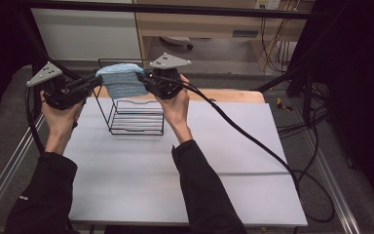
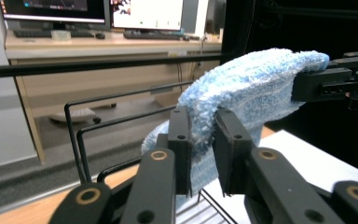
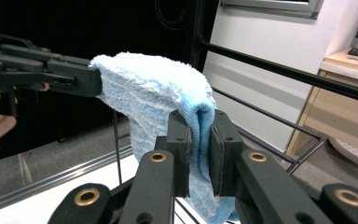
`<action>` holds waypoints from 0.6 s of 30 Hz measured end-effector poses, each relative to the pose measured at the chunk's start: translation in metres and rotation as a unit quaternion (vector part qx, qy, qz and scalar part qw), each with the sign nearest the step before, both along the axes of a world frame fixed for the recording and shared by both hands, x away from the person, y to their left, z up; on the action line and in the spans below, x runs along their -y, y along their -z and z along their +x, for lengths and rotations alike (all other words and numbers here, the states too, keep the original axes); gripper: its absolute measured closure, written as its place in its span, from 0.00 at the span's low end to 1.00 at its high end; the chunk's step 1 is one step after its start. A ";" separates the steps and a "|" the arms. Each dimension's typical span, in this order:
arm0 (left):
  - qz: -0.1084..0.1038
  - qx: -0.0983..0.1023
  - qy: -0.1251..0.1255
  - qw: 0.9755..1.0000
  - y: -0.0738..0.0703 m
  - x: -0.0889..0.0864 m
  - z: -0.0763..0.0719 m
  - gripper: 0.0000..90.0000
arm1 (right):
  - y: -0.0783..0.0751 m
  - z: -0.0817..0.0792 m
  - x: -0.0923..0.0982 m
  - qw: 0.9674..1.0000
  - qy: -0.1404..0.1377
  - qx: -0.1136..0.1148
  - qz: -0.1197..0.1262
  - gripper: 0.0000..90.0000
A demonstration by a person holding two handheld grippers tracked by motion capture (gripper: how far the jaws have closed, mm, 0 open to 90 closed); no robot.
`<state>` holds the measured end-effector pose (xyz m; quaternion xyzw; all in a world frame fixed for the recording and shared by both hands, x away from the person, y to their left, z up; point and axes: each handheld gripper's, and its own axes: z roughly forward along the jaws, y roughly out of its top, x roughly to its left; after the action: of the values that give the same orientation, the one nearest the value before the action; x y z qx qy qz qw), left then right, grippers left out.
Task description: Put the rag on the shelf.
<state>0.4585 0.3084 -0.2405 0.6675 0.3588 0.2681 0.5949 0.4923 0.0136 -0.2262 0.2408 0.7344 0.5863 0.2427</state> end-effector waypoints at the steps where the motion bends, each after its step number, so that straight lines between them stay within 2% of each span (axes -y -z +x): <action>1: 0.004 -0.002 -0.001 1.000 -0.003 -0.001 -0.001 0.84 | 0.000 0.000 0.000 1.000 -0.001 0.001 -0.002 0.90; 3: 0.004 -0.003 -0.005 1.000 -0.011 -0.003 -0.003 0.82 | 0.001 -0.001 0.000 1.000 -0.004 0.006 -0.006 0.90; 5: -0.008 0.003 -0.009 1.000 -0.020 -0.006 -0.004 0.82 | 0.001 -0.001 0.000 1.000 -0.005 0.008 -0.009 0.90; 8: -0.019 0.000 -0.025 0.999 -0.035 -0.006 -0.003 0.83 | 0.004 -0.002 0.002 1.000 -0.010 0.008 -0.007 0.90; 11: -0.012 -0.012 -0.038 0.999 -0.045 -0.002 0.003 0.86 | 0.006 -0.003 0.003 1.000 -0.013 0.010 -0.010 0.90; 14: 0.000 -0.035 -0.040 0.999 -0.048 0.004 0.012 0.88 | 0.007 -0.004 0.003 1.000 -0.016 0.015 -0.019 0.90; 18: 0.004 -0.057 -0.022 0.998 -0.042 0.010 0.017 0.92 | 0.009 -0.005 0.003 0.999 -0.021 0.016 -0.022 0.90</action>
<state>0.4753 0.2980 -0.1981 0.6761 0.4056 0.2437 0.5647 0.4878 0.0103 -0.2349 0.2104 0.7482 0.5785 0.2475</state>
